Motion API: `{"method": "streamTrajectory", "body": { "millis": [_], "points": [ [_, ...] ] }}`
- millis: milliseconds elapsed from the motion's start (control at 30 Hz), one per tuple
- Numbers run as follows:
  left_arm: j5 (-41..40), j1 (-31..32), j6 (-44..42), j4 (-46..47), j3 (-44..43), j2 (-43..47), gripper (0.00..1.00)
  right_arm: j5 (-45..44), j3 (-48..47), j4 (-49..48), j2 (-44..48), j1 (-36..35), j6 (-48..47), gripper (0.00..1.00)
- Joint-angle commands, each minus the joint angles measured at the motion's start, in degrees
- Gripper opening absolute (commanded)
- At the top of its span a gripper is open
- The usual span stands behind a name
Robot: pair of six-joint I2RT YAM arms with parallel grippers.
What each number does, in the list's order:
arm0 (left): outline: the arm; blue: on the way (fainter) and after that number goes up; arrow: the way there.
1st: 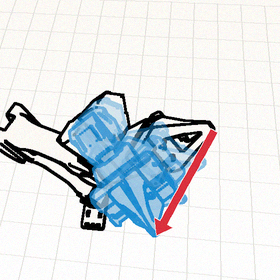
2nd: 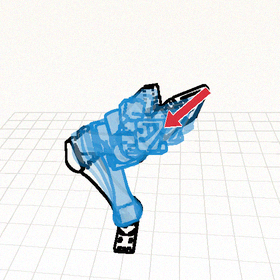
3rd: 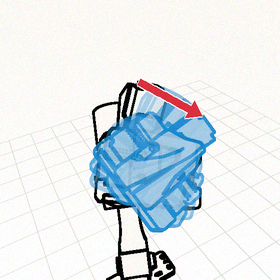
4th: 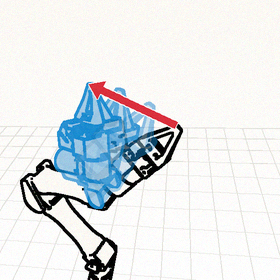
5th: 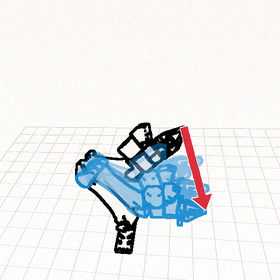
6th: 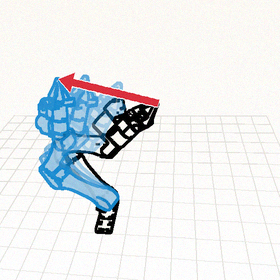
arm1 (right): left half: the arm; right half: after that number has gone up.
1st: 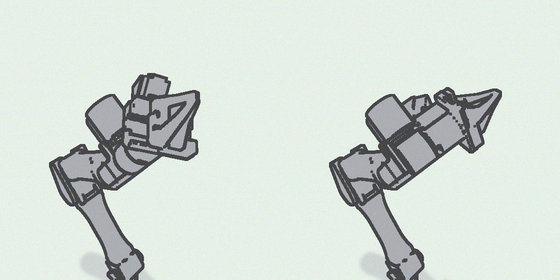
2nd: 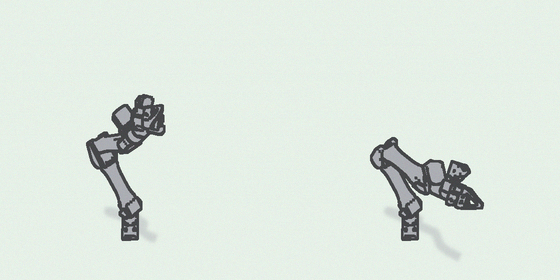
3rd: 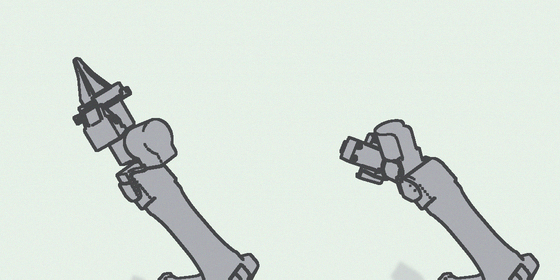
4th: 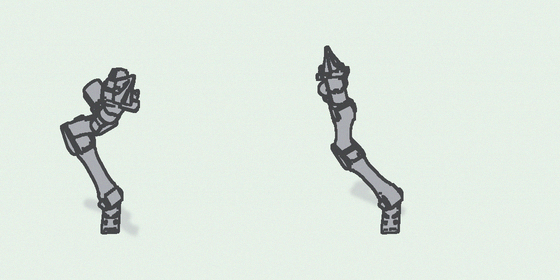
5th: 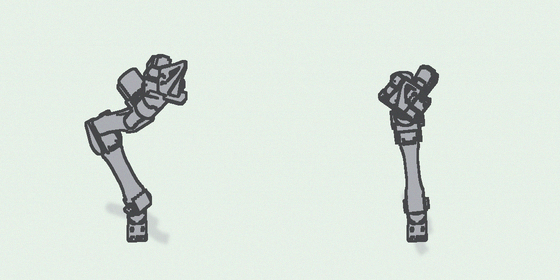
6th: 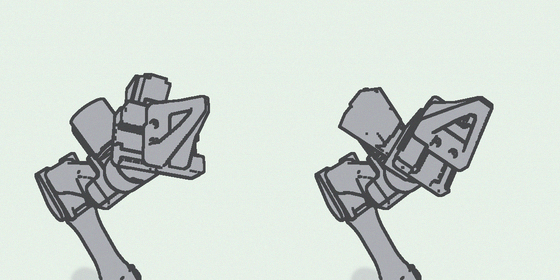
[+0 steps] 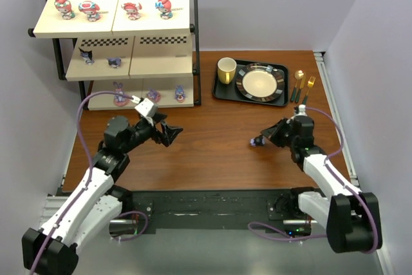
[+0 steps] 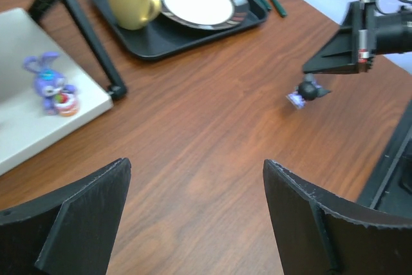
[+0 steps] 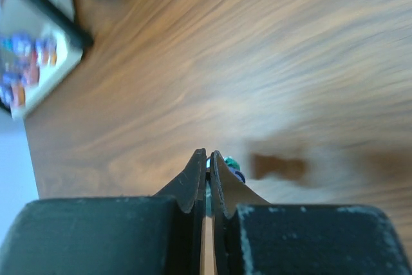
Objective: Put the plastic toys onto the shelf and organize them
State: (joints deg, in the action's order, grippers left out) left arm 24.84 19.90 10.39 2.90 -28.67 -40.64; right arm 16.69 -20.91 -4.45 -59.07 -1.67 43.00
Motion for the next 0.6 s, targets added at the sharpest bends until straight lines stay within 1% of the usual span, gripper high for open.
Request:
{"method": "streamTrajectory", "body": {
  "millis": [0, 100, 133, 167, 200, 233, 267, 300, 367, 400, 467, 500, 567],
  "points": [
    [-0.75, 3.91, 2.70, 4.40, -0.42, -1.63, 0.88, -14.73, -6.32, 10.76, 1.50, -10.00, 6.12, 0.00],
    [-4.79, 9.09, 4.02, 4.84, -1.74, -3.65, 0.88, -17.90, -8.96, 12.18, 1.15, -16.51, 9.28, 0.00],
    [-6.02, 12.50, 4.46, 5.80, -1.83, -4.61, 0.88, -19.14, -9.50, 12.27, 1.06, -17.91, 10.77, 0.00],
    [-9.16, 14.36, 4.63, 6.59, -1.75, -5.14, 0.88, -19.41, -9.94, 12.01, 0.97, -20.45, 11.48, 0.00],
    [-10.85, 16.38, 4.64, 7.55, -1.57, -5.67, 0.88, -19.24, -10.73, 11.14, 0.62, -21.35, 12.10, 0.00],
    [-12.43, 20.57, 4.29, 9.91, -1.31, -7.07, 0.88, -18.02, -11.08, 10.61, 0.45, -23.01, 13.15, 0.00],
    [-15.23, 22.53, 3.68, 11.24, -0.78, -7.95, 0.88, -17.22, -11.96, 9.64, 0.10, -23.72, 13.51, 0.00],
    [-16.74, 26.47, 2.89, 12.65, -0.43, -9.96, 0.88, -16.95, -12.49, 9.55, -0.25, -24.16, 14.12, 0.00],
    [-20.51, 29.92, -0.53, 17.65, 1.06, -11.82, 0.89, -15.02, -13.63, 9.28, -0.17, -25.57, 14.56, 0.00],
    [-21.66, 32.89, -4.20, 21.24, 1.68, -13.57, 0.91, -14.50, -13.81, 8.93, 0.53, -26.01, 14.91, 0.00],
    [-23.78, 35.20, -7.83, 25.47, 3.96, -14.98, 0.91, -12.74, -14.51, 8.93, 1.14, -26.80, 15.18, 0.00],
    [-23.87, 36.60, -10.11, 30.19, 4.84, -16.38, 0.92, -12.30, -14.60, 8.93, 2.02, -26.98, 15.70, 0.00],
    [-24.14, 37.57, -13.11, 35.22, 7.56, -18.49, 0.92, -10.28, -14.60, 8.32, 2.64, -27.59, 16.15, 0.00]
  ]
}}
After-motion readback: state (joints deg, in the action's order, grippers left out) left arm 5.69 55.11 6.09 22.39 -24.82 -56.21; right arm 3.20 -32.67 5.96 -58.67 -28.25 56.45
